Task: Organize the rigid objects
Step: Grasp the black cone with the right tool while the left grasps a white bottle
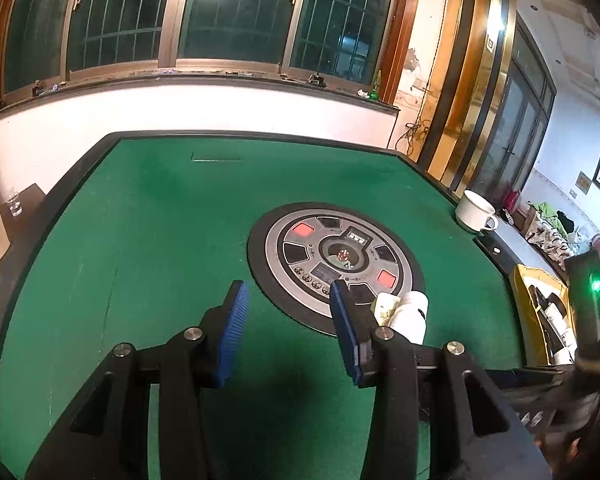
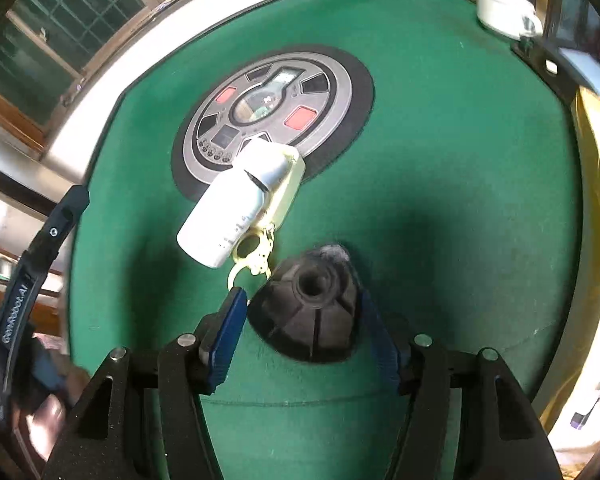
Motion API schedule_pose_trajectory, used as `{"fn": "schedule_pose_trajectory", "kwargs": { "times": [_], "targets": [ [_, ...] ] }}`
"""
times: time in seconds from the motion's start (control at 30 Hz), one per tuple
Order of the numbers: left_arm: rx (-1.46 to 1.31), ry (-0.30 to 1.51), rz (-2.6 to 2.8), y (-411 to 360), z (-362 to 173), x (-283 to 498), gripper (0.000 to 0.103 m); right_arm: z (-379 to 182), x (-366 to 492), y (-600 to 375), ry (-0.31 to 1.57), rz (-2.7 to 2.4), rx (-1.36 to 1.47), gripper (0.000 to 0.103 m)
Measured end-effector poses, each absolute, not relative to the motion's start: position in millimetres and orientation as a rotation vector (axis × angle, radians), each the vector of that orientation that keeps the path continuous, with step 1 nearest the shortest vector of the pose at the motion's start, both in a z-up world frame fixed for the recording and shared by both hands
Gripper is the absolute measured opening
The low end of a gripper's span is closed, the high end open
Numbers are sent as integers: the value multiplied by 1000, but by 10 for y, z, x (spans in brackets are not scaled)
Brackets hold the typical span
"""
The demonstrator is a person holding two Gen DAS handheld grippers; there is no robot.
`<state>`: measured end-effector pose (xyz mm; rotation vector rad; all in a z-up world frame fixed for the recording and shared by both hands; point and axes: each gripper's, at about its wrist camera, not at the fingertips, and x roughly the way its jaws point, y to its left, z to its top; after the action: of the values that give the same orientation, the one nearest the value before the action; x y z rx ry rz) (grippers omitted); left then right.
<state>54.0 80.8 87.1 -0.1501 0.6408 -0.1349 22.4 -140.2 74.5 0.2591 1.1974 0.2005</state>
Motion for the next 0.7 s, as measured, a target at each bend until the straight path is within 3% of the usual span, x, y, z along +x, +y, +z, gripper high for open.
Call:
{"fn": "schedule_pose_trajectory", "kwargs": {
  "times": [0.07,0.17,0.23,0.33,0.7],
  "targets": [
    [-138,645,-134,792,853,537,40,727,218,-1291,1190,189,196,70],
    [-120,658,-154,747,822,548,40,697,177,-1132,1146,164,74,71],
    [-118,662,-161,740,809,552,40,687,140,-1083,1117,159,29,71],
    [-118,673,-170,728,785,565,40,697,68,-1147,1070,168,21,61],
    [-38,702,-387,330,775,551,40,701,-514,-1461,953,311,105,60]
  ]
}}
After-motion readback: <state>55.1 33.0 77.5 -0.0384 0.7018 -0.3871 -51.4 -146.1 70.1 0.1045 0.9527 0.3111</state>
